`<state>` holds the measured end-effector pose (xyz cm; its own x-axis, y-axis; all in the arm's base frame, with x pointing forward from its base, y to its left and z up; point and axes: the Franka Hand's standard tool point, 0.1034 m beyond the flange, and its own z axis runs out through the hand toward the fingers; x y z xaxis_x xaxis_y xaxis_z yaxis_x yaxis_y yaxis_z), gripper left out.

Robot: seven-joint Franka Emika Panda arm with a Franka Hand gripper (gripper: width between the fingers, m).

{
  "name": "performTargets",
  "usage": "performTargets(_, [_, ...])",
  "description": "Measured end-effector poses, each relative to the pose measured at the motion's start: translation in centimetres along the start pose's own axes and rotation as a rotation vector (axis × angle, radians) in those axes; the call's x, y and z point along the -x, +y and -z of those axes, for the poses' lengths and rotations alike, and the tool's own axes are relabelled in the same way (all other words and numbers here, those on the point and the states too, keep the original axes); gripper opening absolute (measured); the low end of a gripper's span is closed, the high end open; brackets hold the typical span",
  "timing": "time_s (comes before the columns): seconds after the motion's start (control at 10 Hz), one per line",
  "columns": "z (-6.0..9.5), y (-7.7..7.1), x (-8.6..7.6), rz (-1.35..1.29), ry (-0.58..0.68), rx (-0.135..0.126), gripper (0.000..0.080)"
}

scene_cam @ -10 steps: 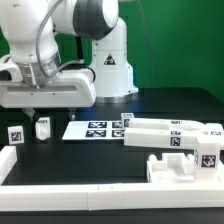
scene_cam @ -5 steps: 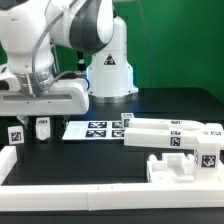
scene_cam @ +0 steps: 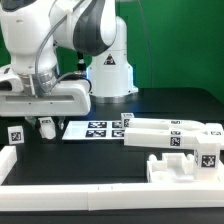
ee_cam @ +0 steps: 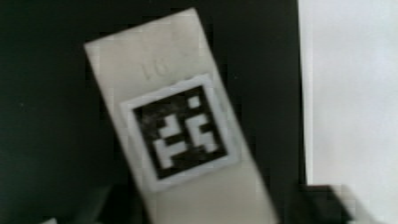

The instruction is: Assemble chair

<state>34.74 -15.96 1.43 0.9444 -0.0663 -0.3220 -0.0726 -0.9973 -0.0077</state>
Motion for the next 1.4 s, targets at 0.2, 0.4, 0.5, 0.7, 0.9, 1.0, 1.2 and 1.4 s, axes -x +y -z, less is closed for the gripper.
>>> performTargets(0.2, [1.0, -2.1, -1.3, 0.028, -0.005, -0.008, 0.0281])
performTargets(0.4, [3.0, -4.7, -3.9, 0.065, -0.004, -0.021, 0.0281])
performTargets(0.5, [4.2, -5.7, -5.5, 0.143, 0.016, -0.021, 0.0281])
performTargets(0.7, [4.5, -5.7, -6.3, 0.321, 0.047, -0.006, 0.0281])
performTargets(0.9, [4.5, -5.6, -6.3, 0.427, 0.046, -0.003, 0.0282])
performTargets(1.0, [4.5, -5.5, -6.3, 0.493, 0.046, -0.001, 0.0282])
performTargets(1.2, [4.9, -7.2, -7.4, 0.608, 0.063, 0.020, 0.0282])
performTargets(1.4, [6.0, -10.3, -9.8, 0.817, 0.093, 0.036, 0.0282])
